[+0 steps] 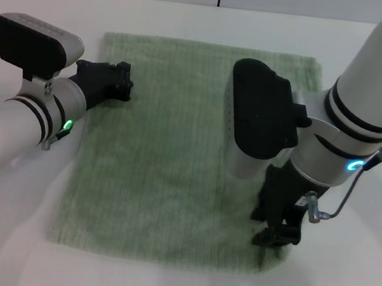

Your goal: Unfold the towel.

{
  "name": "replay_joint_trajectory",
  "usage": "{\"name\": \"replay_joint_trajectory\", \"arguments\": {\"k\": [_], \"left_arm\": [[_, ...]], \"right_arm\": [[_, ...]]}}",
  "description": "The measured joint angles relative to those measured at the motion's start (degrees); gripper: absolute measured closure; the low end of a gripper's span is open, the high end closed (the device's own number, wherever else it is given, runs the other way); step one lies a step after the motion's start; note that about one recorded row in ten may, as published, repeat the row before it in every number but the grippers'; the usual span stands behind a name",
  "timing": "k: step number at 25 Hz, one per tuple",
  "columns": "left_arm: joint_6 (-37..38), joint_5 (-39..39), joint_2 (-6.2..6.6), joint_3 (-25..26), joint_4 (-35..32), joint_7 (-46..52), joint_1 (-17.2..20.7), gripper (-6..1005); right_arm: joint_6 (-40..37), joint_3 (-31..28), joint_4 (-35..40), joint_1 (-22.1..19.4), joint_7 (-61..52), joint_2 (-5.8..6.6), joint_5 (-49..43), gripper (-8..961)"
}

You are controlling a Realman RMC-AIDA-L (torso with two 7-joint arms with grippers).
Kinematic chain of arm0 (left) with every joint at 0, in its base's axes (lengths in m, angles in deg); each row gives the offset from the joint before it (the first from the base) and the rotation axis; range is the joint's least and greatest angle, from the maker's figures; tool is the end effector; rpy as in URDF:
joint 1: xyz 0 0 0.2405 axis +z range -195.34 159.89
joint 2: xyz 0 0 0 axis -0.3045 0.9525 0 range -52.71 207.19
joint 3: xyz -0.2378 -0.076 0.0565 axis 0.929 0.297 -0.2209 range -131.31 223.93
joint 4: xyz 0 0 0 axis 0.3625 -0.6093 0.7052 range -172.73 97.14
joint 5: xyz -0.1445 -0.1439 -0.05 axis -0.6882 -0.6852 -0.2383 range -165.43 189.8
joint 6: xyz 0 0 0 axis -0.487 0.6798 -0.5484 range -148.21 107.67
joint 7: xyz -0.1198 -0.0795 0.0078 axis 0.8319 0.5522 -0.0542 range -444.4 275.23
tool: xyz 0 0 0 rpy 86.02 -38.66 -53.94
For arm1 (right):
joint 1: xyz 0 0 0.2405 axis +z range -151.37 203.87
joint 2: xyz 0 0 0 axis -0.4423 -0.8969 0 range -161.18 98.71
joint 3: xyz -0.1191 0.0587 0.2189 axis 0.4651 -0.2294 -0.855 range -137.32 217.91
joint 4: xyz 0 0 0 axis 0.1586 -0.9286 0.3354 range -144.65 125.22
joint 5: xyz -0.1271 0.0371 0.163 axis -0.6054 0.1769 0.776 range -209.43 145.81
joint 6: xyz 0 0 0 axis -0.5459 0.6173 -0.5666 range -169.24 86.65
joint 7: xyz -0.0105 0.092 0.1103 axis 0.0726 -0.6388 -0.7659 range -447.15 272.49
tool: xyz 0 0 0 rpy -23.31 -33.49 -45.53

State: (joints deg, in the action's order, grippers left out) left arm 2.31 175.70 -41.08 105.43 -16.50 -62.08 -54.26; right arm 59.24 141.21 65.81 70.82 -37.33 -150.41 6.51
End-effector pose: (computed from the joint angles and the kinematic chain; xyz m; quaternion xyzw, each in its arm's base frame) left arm -0.2709 0.3965 -0.0902 -0.8325 -0.3023 -0.1387 0.4431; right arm 0.1232 0.3049 -0.0592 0.9494 -0.0151 0.3106 0.0435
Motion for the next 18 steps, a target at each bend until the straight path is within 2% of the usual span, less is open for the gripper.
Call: {"name": "replay_joint_trajectory", "arguments": {"k": [3, 8, 14, 18], "left_arm": [[0.0, 0.0, 0.01, 0.0, 0.3, 0.0, 0.2, 926], [0.0, 0.0, 0.11, 0.0, 0.4, 0.0, 0.4, 924], [0.0, 0.1, 0.11, 0.0, 0.9, 0.0, 0.7, 923], [0.0, 0.1, 0.11, 0.0, 0.9, 0.0, 0.7, 922]], "right_arm": [[0.3, -1.4, 1.7, -0.1, 1.0, 0.13, 3.4, 617], [-0.8, -5.8, 7.5, -1.4, 2.4, 0.11, 5.6, 619], [-11.5, -6.7, 9.2, -4.2, 2.8, -0.16, 4.9, 622], [-21.4, -6.6, 11.0, -7.7, 2.6, -0.24, 2.4, 622]]}}
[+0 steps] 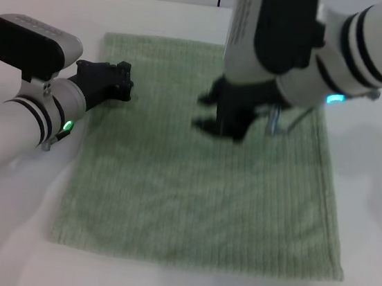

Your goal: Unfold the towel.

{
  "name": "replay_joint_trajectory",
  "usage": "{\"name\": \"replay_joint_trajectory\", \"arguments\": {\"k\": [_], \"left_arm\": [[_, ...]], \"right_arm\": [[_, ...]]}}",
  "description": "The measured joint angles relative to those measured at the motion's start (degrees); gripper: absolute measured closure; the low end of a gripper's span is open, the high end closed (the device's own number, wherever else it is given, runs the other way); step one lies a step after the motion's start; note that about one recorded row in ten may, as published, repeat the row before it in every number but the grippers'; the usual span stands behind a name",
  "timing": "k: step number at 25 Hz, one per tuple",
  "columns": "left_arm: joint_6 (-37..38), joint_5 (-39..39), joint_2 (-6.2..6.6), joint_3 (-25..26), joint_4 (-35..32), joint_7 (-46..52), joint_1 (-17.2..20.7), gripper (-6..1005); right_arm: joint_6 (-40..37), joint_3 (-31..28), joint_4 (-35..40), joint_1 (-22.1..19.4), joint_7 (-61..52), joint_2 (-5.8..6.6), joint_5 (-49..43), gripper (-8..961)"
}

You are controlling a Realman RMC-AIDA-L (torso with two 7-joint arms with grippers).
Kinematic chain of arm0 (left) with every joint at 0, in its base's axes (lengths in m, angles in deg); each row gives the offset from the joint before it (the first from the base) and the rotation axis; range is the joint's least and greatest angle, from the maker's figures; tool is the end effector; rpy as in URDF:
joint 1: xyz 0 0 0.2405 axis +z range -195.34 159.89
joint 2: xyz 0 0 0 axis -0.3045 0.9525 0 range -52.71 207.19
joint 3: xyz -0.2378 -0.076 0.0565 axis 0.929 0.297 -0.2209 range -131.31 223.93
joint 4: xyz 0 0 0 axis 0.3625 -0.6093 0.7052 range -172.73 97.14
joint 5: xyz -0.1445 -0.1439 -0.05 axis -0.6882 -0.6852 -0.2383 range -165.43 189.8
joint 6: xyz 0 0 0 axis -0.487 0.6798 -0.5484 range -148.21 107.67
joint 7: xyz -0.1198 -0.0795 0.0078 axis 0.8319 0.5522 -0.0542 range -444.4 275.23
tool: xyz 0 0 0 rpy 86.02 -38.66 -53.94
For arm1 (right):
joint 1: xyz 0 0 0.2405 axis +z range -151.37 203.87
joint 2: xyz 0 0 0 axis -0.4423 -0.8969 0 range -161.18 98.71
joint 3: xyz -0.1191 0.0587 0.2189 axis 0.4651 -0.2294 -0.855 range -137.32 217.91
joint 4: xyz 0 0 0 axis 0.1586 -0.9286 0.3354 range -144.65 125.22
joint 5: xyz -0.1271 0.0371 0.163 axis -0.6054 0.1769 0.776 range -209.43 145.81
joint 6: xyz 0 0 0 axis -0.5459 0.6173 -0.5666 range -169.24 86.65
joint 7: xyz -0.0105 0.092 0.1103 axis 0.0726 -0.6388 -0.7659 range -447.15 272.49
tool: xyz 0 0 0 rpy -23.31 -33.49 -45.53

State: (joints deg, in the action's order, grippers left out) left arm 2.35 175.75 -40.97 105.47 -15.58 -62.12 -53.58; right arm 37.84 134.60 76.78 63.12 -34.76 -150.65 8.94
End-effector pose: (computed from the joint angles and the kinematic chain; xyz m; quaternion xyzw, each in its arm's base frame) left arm -0.2706 0.3948 -0.0900 -0.8317 -0.3035 -0.1428 0.4425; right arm 0.0866 0.3432 -0.0401 -0.9839 -0.0117 -0.1103 0.1400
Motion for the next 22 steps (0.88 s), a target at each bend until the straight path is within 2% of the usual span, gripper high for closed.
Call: {"name": "replay_joint_trajectory", "arguments": {"k": [4, 9, 12, 16, 22], "left_arm": [[1.3, 0.0, 0.0, 0.1, 0.3, 0.0, 0.6, 921], [5.8, -0.1, 0.0, 2.8, 0.7, 0.0, 2.7, 920], [15.5, 0.0, 0.07, 7.3, 1.7, 0.1, 7.3, 919], [19.8, 0.0, 0.11, 8.9, 2.3, 0.7, 9.5, 918], [25.3, 0.0, 0.17, 9.1, 2.9, 0.8, 11.6, 917]], "right_arm": [[-11.9, 0.0, 3.3, -5.4, -0.2, -0.35, -3.3, 622], [-23.8, -0.2, 5.9, -11.5, -0.3, -0.55, -3.5, 622], [-31.1, 0.2, 5.9, -14.3, -0.1, -0.54, -3.4, 622], [-37.9, 0.7, 4.8, -15.7, -0.2, -0.54, -3.7, 622], [-48.4, 3.5, 2.4, -15.2, -1.0, -0.51, -5.6, 622]]}}
